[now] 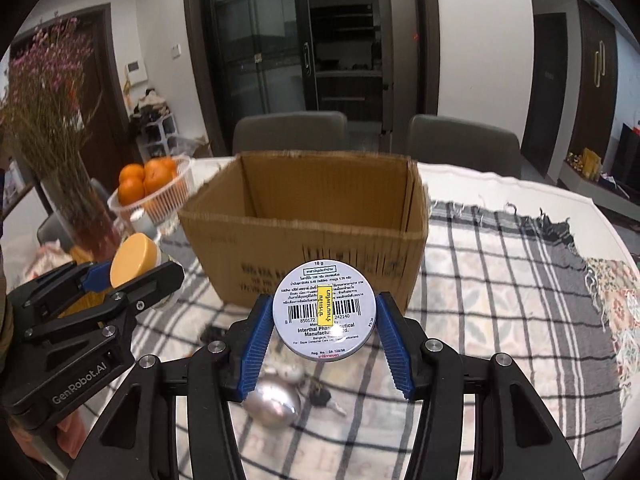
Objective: Organize rigid objects
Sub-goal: 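Lift the tin and jar and carry both over the cardboard box, then open both tools to drop the tin and jar into the box, then move both tools back toward the silver egg and wooden comb, then grasp the silver egg with the right tool while the left tool grasps the wooden comb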
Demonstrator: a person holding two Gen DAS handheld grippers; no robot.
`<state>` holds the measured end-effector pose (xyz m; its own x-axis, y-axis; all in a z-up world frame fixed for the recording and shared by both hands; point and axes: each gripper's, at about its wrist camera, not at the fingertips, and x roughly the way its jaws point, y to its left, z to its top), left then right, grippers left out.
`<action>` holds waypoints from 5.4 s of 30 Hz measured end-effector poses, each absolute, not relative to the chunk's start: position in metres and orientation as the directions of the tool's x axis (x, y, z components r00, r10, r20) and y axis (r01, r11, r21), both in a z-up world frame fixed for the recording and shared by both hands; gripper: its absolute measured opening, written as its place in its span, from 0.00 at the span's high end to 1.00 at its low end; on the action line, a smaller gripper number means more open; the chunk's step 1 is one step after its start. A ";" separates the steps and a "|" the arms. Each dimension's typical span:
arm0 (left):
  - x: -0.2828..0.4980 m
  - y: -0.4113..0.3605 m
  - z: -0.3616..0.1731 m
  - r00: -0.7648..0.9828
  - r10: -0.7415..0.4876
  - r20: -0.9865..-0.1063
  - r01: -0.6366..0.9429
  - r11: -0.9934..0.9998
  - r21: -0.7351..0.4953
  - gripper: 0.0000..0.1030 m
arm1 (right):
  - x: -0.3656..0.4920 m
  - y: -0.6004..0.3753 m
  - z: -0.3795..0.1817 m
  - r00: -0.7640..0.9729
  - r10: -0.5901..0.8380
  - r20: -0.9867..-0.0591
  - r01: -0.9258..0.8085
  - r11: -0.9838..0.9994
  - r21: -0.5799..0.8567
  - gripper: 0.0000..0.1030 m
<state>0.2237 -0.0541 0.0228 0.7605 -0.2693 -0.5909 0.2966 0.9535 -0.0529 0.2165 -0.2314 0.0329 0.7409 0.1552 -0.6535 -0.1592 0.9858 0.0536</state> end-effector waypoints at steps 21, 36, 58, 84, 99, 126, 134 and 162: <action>0.297 -0.060 0.064 0.741 -0.278 -0.612 0.325 0.945 -0.036 0.61 | 0.280 -0.233 0.075 0.756 0.158 -0.635 -0.125 0.987 0.097 0.49; 0.356 -0.076 0.041 0.593 -0.291 -0.751 0.341 0.935 -0.093 0.61 | 0.334 -0.240 0.053 0.641 0.173 -0.748 -0.108 0.985 0.135 0.49; 0.355 -0.070 0.038 0.598 -0.230 -0.768 0.292 0.955 -0.058 0.40 | 0.346 -0.244 0.040 0.596 0.119 -0.794 -0.066 0.993 0.100 0.47; 0.245 -0.009 0.056 0.781 -0.131 -0.611 0.160 0.987 -0.008 0.22 | 0.243 -0.206 0.071 0.772 0.090 -0.629 -0.037 0.995 0.097 0.38; 0.194 0.014 0.037 0.795 -0.130 -0.592 0.156 0.988 -0.007 0.21 | 0.190 -0.192 0.049 0.795 0.114 -0.596 -0.024 0.987 0.157 0.37; 0.167 0.023 -0.065 0.666 -0.224 -0.711 0.352 0.936 0.034 0.25 | 0.150 -0.166 -0.051 0.695 0.105 -0.712 -0.039 0.993 0.108 0.37; 0.187 0.016 -0.087 0.618 -0.247 -0.746 0.417 0.908 0.044 0.30 | 0.165 -0.168 -0.078 0.644 0.100 -0.758 -0.019 0.993 0.115 0.37; 0.237 0.009 -0.129 0.510 -0.341 -0.790 0.477 0.876 -0.070 0.55 | 0.200 -0.173 -0.115 0.592 0.067 -0.803 0.050 0.992 0.120 0.34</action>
<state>0.2374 0.0091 -0.1292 0.5098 -0.3414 -0.7896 0.4774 0.8758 -0.0704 0.2001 -0.1732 -0.1152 0.5920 0.0672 -0.8031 0.0500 0.9915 0.1198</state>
